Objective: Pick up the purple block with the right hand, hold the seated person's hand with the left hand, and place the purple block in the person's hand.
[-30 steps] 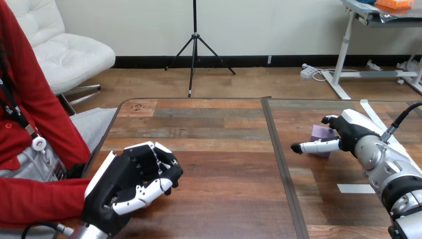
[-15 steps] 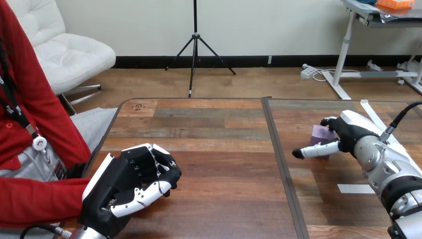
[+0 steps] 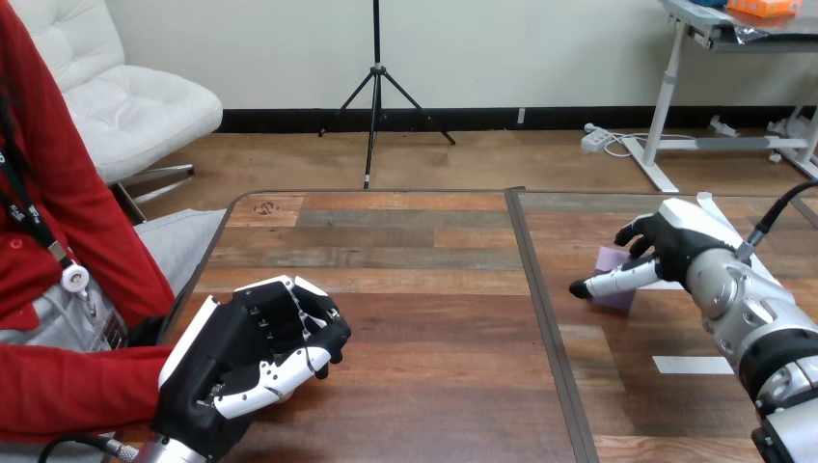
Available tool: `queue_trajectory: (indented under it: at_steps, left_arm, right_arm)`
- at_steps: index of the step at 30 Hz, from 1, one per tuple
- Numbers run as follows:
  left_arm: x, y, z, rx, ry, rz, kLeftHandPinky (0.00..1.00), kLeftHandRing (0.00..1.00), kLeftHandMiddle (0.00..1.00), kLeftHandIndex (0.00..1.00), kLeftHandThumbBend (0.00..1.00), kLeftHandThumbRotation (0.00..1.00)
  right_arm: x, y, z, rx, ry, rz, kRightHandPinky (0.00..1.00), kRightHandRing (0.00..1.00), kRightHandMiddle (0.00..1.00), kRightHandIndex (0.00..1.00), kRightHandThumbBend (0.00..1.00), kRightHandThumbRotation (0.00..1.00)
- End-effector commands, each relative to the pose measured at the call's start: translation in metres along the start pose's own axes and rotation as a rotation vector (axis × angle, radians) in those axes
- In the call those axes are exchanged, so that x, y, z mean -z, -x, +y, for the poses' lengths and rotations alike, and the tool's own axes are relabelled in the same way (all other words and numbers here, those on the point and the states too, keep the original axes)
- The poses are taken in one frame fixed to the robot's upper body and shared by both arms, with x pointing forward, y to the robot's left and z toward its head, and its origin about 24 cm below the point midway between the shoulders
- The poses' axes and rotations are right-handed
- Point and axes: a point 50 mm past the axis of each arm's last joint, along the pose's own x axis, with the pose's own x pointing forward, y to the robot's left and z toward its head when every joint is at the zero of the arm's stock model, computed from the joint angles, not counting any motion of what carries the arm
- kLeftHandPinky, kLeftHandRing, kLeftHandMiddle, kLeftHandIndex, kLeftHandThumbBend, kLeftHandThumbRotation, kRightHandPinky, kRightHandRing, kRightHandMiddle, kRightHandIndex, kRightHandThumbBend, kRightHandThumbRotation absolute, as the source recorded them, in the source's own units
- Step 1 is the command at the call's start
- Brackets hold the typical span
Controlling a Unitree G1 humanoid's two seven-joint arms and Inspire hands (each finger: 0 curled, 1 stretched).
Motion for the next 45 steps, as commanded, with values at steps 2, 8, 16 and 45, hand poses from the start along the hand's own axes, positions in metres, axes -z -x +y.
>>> queue_trajectory:
  at_steps: [2,8,16,45]
  left_arm:
    - [-0.016,-0.017,0.001,0.019,-0.045,-0.075,0.25,0.39,0.49,0.46,0.47,0.17]
    - [-0.016,-0.018,0.002,0.013,-0.055,-0.077,0.25,0.39,0.49,0.46,0.46,0.19]
    - [-0.017,-0.021,0.003,0.012,-0.058,-0.077,0.25,0.4,0.5,0.46,0.48,0.23]
    - [-0.02,-0.024,0.008,0.008,-0.061,-0.089,0.25,0.39,0.5,0.46,0.51,0.29]
  right_arm:
    - [-0.024,-0.001,-0.03,0.087,-0.015,-0.063,0.58,0.69,0.7,0.69,1.0,0.41]
    - [-0.023,-0.001,-0.031,0.115,-0.023,-0.069,0.5,0.57,0.61,0.63,1.0,0.4]
    - [-0.022,0.0,-0.035,0.144,-0.037,-0.072,0.42,0.48,0.52,0.55,1.0,0.4]
    - [-0.026,0.003,-0.06,0.249,-0.074,-0.119,0.27,0.34,0.41,0.47,1.0,0.4]
